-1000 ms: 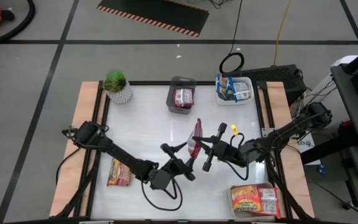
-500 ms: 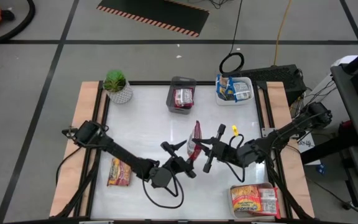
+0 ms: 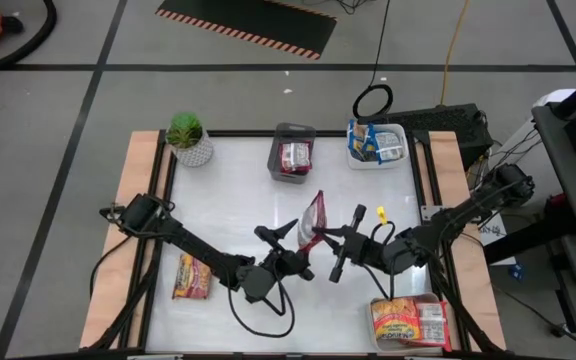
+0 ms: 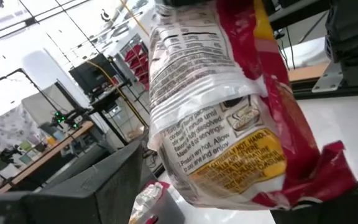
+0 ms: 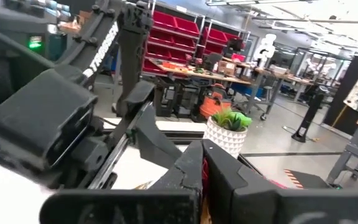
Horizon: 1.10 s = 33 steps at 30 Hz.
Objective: Sort Maruchan noodles
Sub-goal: Put the right red noodle pack into the black bin
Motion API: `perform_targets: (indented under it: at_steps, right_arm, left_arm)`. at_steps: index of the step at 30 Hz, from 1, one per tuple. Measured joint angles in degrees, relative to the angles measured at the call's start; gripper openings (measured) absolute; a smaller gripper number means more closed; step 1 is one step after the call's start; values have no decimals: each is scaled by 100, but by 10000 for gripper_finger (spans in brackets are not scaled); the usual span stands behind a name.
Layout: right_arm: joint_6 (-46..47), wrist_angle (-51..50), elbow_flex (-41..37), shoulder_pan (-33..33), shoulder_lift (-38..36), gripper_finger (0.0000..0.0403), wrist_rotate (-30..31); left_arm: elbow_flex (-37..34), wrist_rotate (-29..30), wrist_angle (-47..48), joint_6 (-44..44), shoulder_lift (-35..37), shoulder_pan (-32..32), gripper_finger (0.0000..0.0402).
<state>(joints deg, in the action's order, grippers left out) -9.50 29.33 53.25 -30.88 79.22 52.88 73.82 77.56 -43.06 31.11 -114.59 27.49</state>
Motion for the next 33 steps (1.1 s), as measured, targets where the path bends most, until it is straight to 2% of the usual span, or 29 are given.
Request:
perform_targets:
  at_steps: [4, 11, 14, 23, 33]
  right_arm:
    - [26, -36, 0, -70, 0, 0, 0]
    - [21, -49, 0, -113, 0, 0, 2]
    - [0, -49, 0, -113, 0, 0, -9]
    - [-186, -42, 0, -123, -15, 8, -38]
    - [-186, -92, 0, -426, -441, 83, -17]
  left_arm:
    - [0, -87, -229, 374, 0, 4, 274]
    - [0, -146, -227, 651, 0, 7, 188]
    - [0, -135, -235, 692, 0, 7, 165]
    - [0, -98, -511, 1239, 4, 107, 157]
    - [0, -234, -511, 1338, 52, 197, 153]
